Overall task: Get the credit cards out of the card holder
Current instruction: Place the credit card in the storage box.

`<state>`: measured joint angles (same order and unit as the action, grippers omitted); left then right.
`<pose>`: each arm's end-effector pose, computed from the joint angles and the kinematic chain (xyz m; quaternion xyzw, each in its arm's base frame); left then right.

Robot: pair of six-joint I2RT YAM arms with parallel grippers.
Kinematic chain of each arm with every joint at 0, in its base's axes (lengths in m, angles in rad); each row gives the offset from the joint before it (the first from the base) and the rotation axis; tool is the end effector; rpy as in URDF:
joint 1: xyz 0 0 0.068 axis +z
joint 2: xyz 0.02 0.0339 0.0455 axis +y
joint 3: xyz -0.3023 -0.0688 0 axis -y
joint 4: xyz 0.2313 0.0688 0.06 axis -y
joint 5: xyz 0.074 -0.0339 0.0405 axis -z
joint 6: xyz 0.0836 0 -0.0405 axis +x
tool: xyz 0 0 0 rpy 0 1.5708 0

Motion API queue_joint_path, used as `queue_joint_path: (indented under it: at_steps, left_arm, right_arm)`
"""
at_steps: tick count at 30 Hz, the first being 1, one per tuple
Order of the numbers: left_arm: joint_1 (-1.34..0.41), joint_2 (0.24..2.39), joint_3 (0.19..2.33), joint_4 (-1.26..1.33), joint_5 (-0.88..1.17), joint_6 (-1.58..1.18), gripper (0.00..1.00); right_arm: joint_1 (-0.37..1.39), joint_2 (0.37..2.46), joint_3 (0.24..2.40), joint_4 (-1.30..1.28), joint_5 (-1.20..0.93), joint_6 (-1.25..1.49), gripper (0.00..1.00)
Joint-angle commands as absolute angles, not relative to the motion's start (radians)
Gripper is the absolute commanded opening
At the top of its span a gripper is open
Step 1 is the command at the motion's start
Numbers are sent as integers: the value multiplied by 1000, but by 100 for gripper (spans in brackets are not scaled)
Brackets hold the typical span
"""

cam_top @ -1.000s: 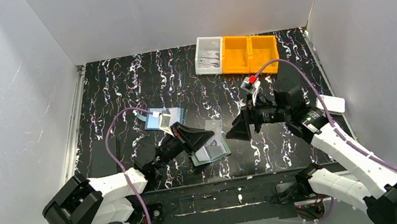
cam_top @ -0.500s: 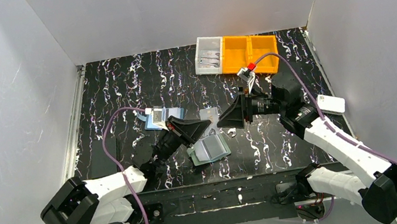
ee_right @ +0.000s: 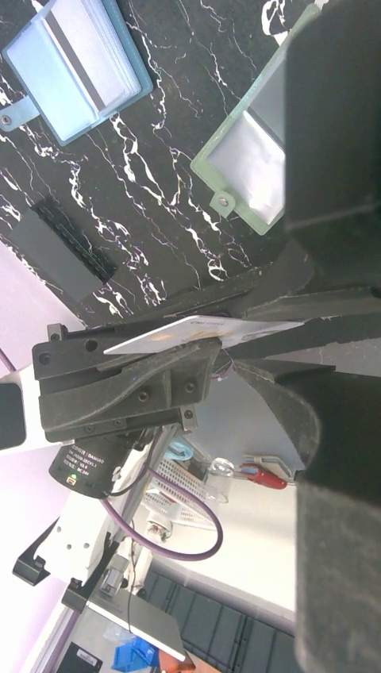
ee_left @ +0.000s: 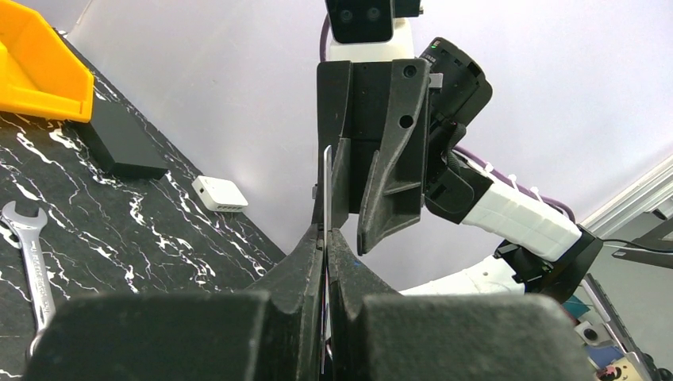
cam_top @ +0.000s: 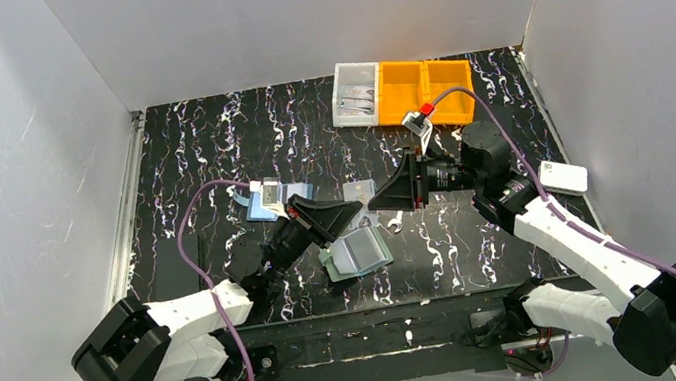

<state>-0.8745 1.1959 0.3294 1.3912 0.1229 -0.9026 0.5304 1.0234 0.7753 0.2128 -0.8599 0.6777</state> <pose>0.1465 -0.1912 0.3360 0.0462 0.4993 -0.6905 0.5214 0.1664 0.1710 0.3685 -0.2406 0.6735 0.6054 0.3493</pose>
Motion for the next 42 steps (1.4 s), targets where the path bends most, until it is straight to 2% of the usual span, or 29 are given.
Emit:
queue_joint_path:
  at_steps: [1, 6, 8, 10, 12, 16, 20, 22, 24, 28, 32, 35, 42]
  left_arm:
    - [-879, 1194, 355, 1430, 102, -897, 0]
    - [-879, 1198, 346, 1429, 100, -901, 0]
    - [-880, 1205, 337, 1430, 96, -906, 0]
    - [-880, 1211, 320, 1430, 86, -914, 4]
    - [-879, 1215, 302, 1430, 68, -927, 16]
    - [-878, 1185, 241, 1428, -7, -947, 50]
    - [-855, 1063, 131, 1368, -127, -959, 80]
    - [-819, 948, 91, 1221, -123, -964, 89]
    - [-757, 803, 102, 938, -41, -960, 95]
    - [-670, 613, 248, 364, 193, -791, 98]
    - [-646, 578, 373, 33, 239, -668, 98]
    - [-645, 578, 412, -80, 248, -628, 98]
    - [-645, 536, 384, -88, 250, -647, 98]
  right_arm:
    - [534, 1028, 795, 284, -889, 682, 26]
    - [534, 1040, 799, 298, -891, 684, 4]
    - [534, 1040, 801, 301, -892, 679, 1]
    - [534, 1039, 806, 301, -893, 673, 1]
    - [532, 1038, 810, 295, -889, 661, 1]
    - [524, 1035, 837, 224, -872, 579, 1]
    - [500, 1046, 924, -13, -845, 325, 1]
    - [475, 1074, 996, -204, -818, 141, 1]
    - [443, 1130, 1094, -425, -787, -111, 1]
    - [414, 1286, 1331, -751, -571, -615, 1]
    - [399, 1467, 1551, -880, -365, -828, 1]
    - [398, 1578, 1672, -875, -244, -897, 1]
    - [396, 1811, 1864, -830, -24, -1013, 1]
